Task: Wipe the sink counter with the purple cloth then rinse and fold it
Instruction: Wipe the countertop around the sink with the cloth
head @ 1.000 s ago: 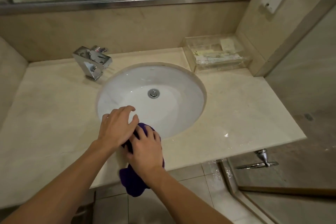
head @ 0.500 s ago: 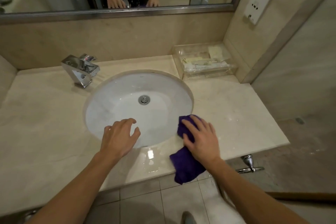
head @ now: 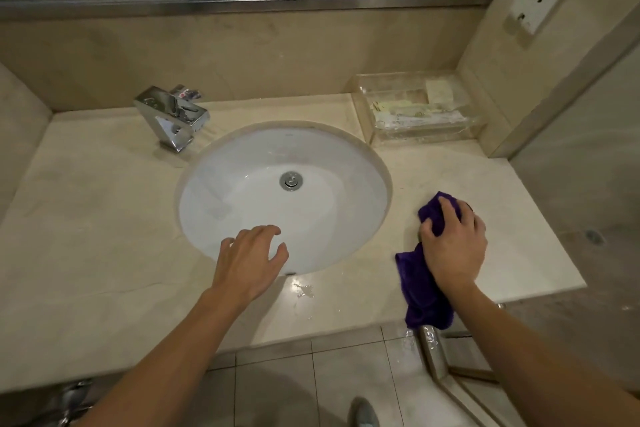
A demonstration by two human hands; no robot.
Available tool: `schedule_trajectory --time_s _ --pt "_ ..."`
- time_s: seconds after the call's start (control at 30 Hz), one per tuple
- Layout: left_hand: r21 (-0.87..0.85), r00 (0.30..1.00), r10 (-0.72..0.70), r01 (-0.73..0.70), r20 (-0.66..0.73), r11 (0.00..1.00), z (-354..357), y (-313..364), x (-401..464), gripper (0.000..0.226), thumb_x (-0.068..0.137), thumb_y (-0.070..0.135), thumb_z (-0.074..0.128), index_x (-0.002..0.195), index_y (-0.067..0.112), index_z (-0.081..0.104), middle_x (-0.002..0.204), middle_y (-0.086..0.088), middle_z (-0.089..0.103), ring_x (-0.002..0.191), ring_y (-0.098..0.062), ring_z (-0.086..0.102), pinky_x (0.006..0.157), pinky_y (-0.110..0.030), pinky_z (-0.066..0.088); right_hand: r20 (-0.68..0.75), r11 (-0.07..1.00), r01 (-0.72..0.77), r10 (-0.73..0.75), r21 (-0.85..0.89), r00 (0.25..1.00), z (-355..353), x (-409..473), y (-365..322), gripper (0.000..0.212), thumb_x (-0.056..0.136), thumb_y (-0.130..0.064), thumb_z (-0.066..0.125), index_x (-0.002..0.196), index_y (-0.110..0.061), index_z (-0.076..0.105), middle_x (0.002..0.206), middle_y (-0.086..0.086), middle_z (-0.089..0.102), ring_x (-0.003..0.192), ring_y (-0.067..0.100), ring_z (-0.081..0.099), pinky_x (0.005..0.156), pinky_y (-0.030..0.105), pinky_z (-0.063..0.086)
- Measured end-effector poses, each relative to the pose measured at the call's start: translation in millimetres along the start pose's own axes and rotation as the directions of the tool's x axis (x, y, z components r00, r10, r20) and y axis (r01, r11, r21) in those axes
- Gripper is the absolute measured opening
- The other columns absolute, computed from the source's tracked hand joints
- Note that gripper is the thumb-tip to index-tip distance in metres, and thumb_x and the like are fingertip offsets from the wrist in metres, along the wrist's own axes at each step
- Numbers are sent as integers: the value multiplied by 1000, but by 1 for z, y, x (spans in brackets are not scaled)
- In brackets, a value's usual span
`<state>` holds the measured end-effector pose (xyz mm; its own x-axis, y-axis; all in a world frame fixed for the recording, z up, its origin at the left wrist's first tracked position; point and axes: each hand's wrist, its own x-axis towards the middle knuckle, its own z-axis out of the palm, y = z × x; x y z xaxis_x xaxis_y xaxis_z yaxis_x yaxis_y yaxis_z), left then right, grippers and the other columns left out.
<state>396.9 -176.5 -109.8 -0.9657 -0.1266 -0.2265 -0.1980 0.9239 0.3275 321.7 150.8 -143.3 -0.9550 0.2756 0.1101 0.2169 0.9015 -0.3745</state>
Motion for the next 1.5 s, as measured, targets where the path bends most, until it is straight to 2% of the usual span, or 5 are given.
schedule_trajectory --time_s 0.23,0.43,0.77,1.03,1.5 --pt "-1 1000 -25 25 -14 1000 -9 -18 4 40 101 40 44 136 25 56 141 8 59 127 -20 53 106 -40 33 22 968 250 -251 36 968 22 -58 -46 49 89 -34 65 137 -24 60 144 5 56 128 33 50 102 49 47" --pt "13 999 -27 27 -25 1000 -16 -22 5 40 100 40 44 135 24 57 140 6 60 126 -21 54 104 -41 35 141 862 486 -504 142 852 38 -148 -120 46 85 -39 59 130 -33 61 142 -7 57 133 26 49 106 43 45" --pt "68 1000 2 -1 -12 998 -21 -19 0 40 101 43 40 135 27 55 139 9 60 126 -16 54 108 -41 36 305 752 635 -655 177 691 37 -144 -147 45 91 -47 48 134 -37 53 137 -9 57 128 20 50 108 38 41" --pt "83 1000 19 -18 -4 996 -12 -12 -6 41 100 44 40 134 27 56 137 8 62 123 -17 56 106 -41 38 324 724 668 -682 172 656 35 -138 -140 48 94 -46 45 138 -30 53 144 -3 54 133 25 45 110 41 40" --pt "85 993 117 -119 32 989 24 61 2 39 100 40 42 133 25 57 138 5 62 122 -21 57 104 -43 36 265 802 584 -593 121 760 7 -78 -52 53 92 -43 53 144 -33 52 151 -2 49 139 26 40 116 42 33"
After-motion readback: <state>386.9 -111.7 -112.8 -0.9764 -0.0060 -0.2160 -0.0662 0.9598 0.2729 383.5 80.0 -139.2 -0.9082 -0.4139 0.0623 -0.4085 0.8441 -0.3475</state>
